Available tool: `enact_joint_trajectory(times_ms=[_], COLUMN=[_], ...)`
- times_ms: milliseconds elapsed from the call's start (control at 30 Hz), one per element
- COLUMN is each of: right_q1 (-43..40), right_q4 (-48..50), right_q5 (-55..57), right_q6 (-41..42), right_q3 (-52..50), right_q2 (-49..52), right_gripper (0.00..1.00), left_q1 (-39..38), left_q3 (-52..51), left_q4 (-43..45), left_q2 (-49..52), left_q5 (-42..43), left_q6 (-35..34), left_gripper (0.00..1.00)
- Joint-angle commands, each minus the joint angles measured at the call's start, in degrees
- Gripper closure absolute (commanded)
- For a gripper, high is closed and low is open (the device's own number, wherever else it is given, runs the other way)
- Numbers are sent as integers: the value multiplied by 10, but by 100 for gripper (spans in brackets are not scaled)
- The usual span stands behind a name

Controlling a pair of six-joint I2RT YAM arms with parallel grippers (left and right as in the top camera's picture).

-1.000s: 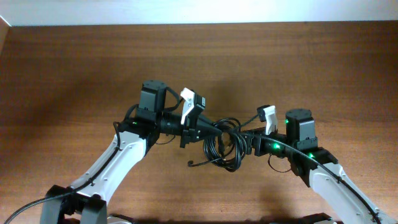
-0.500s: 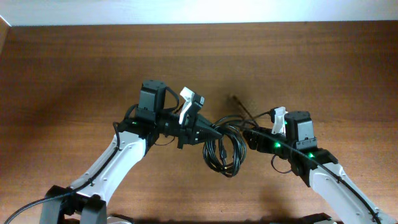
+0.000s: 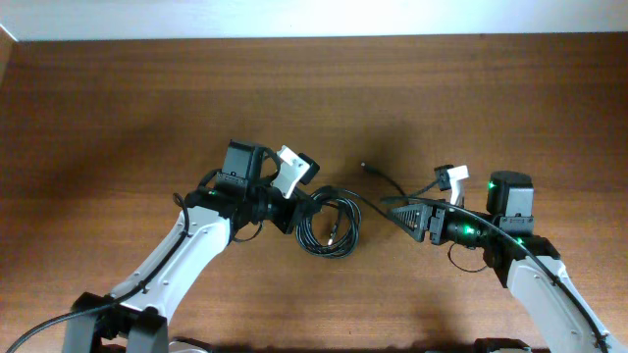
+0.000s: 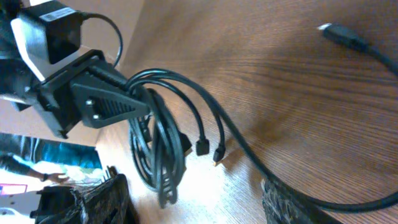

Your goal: Untangle cables

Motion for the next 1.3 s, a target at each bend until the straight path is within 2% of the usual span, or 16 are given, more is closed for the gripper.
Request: enact_joint_trajectory(times_ms=[0, 133, 233, 433, 533, 600, 733, 1000, 1033, 1067, 1100, 1133, 1167, 1200, 1233, 1267], right_q1=[-3, -3, 13, 112, 160, 175, 212, 309, 315, 320, 327, 327, 327, 327, 327, 327], right_q4=[4, 3, 3, 89, 92, 92, 92, 113, 119, 127, 130, 130, 130, 130, 130, 125], right_q5=[-26, -26, -26, -9, 89, 102, 118, 223, 232, 235, 234, 235, 246, 252, 251, 251], right_q6=[-11, -10, -10, 10, 39, 39, 52, 115, 123, 125, 125, 125, 125, 125, 125, 125], right_q3=[-2, -2, -2, -2, -2, -2, -2, -2, -2, -2, -2, -2, -2, -2, -2, -2], right_q2=[1, 1, 1, 1, 1, 1, 2, 3, 3, 3, 3, 3, 3, 3, 4, 4], right_gripper=[32, 32, 32, 32, 26, 25, 24, 22, 26, 37, 68, 77, 91, 96, 96, 96], left_q1=[-2, -2, -2, -2, -2, -2, -2, -2, -2, -2, -2, -2, -2, -2, -2, -2], left_q3=[5, 5, 5, 5, 5, 5, 5, 5, 5, 5, 5, 5, 5, 5, 5, 5], left_q4=[2, 2, 1, -16, -18, -20, -20, -22, -22, -23, -24, -24, -24, -24, -24, -24], left_q2=[-9, -9, -9, -9, -9, -9, -14, -22, -22, -22, -22, -22, -22, -22, -22, -22], left_q5=[-11, -69, -84, -45, 7, 59, 119, 142, 142, 142, 142, 142, 141, 140, 139, 131], left_q6=[34, 40, 75, 76, 92, 120, 119, 119, 119, 119, 119, 119, 119, 119, 119, 119], left_gripper=[99, 99, 100, 100, 100, 100, 100, 100, 100, 100, 100, 100, 100, 100, 90, 67])
